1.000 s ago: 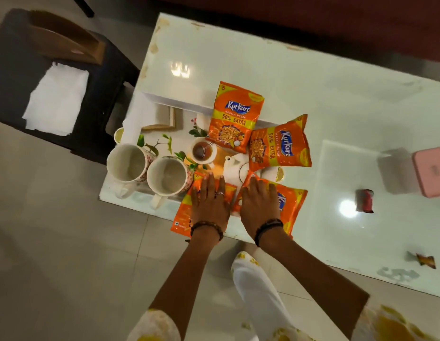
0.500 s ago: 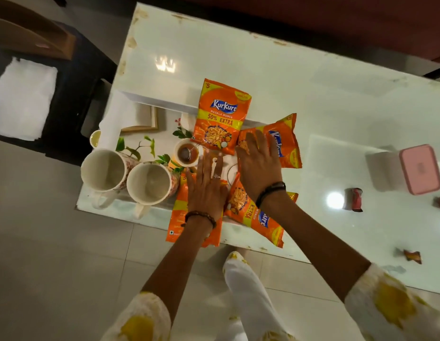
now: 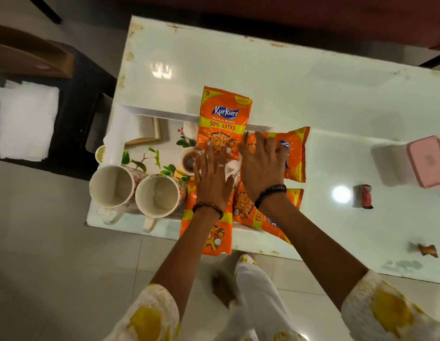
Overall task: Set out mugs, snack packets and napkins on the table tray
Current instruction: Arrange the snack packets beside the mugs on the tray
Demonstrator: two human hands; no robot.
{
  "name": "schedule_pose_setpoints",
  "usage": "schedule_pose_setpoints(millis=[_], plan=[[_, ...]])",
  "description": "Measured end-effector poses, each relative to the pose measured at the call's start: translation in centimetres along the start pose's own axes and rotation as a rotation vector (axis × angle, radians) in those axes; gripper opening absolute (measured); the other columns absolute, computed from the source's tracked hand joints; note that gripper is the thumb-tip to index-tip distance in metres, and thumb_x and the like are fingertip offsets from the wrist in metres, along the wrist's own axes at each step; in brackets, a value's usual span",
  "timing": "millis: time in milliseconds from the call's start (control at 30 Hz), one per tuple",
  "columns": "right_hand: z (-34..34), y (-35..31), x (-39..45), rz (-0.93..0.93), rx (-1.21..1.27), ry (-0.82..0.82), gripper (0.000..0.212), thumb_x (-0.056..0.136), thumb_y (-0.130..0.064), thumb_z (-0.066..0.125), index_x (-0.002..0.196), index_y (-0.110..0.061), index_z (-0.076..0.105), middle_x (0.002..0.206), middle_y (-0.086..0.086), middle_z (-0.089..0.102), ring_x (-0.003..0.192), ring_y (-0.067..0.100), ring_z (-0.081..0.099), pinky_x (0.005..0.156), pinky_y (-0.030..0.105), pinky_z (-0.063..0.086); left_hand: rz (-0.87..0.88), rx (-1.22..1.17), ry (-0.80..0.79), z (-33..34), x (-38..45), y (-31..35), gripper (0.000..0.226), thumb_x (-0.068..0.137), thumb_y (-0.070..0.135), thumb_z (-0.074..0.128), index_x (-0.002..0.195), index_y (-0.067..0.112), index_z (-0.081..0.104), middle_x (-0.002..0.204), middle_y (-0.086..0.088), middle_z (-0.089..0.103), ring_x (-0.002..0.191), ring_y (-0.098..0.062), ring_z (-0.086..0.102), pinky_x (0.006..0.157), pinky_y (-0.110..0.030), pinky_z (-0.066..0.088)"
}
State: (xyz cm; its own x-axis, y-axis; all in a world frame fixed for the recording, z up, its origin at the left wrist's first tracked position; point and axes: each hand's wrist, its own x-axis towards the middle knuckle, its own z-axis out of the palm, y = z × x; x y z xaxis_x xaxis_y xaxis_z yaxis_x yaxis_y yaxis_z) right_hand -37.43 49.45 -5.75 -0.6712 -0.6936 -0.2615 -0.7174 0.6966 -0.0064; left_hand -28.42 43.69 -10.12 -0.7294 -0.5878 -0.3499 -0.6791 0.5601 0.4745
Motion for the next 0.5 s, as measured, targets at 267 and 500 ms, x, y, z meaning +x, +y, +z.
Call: schedule_pose_setpoints(millis=[267, 500], plan=[[1.8, -2.0, 4.1, -0.218, 0.078, -0.06, 0.049, 0.094, -0.016, 0.044, 0.139, -0.031, 0.03, 0.155, 0.015, 0.017, 0.13, 0.037, 0.034, 0.098, 0.05, 0.038, -0.217, -0.35, 0.005, -2.0, 2.3, 0.7, 0.06, 0.086, -0.001, 0.046, 0.142, 0.006, 0.025, 0.156, -0.017, -0.011, 0.141, -0.035, 0.019, 0.108, -0.045, 0.034], [0.4, -3.3, 4.3, -0.062, 0.138, -0.051, 0.057, 0.089, -0.011, 0.053, 0.139, -0.027, 0.031, 0.153, 0.013, 0.021, 0.131, 0.037, 0.033, 0.096, 0.049, 0.039, -0.157, -0.561, -0.049, -5.4, 2.4, 1.6, 0.069, 0.087, -0.003, 0.043, 0.146, 0.012, 0.011, 0.157, -0.014, 0.0, 0.144, -0.028, 0.01, 0.114, -0.032, 0.021]])
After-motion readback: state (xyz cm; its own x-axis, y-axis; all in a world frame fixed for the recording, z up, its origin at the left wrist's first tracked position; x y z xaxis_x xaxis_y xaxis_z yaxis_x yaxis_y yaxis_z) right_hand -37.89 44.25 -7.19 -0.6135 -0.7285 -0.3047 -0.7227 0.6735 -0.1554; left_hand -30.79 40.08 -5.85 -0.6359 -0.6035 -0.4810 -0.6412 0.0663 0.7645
